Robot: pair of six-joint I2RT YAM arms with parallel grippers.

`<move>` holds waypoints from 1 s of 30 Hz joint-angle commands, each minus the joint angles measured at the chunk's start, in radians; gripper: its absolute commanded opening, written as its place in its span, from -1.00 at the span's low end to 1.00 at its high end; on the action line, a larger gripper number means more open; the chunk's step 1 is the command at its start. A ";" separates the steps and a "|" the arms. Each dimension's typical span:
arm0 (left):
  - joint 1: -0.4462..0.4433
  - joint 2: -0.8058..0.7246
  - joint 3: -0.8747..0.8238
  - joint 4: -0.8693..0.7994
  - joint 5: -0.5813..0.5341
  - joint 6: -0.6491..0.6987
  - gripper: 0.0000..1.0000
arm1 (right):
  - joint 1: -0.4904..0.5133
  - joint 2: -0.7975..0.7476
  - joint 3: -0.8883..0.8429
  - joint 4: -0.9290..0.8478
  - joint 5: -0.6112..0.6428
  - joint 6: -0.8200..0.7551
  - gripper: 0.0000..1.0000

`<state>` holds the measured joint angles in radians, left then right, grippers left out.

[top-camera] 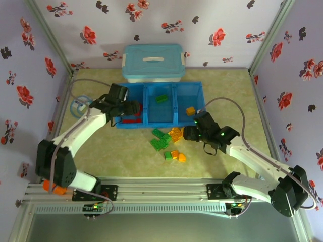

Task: Sort the legos into containers by color
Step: Place the lego in the container, then pick up the lego from the center of the table.

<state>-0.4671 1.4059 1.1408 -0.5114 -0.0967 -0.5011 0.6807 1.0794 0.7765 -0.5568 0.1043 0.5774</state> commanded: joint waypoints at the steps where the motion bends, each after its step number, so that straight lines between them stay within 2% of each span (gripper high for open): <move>1: -0.019 -0.112 -0.060 0.023 -0.010 0.015 0.59 | 0.016 0.029 -0.013 0.039 -0.054 0.004 0.42; 13: -0.036 -0.350 -0.285 -0.012 -0.011 -0.063 0.58 | 0.230 0.328 0.136 0.062 -0.009 -0.034 0.41; 19: -0.042 -0.428 -0.362 -0.027 -0.014 -0.087 0.57 | 0.239 0.436 0.210 0.094 0.031 -0.019 0.33; 30: -0.041 -0.468 -0.390 -0.039 -0.021 -0.090 0.56 | 0.249 0.646 0.400 -0.015 0.080 -0.076 0.27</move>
<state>-0.5022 0.9546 0.7654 -0.5392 -0.1036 -0.5739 0.9195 1.6924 1.1446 -0.5049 0.1360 0.5304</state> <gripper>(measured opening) 0.781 0.636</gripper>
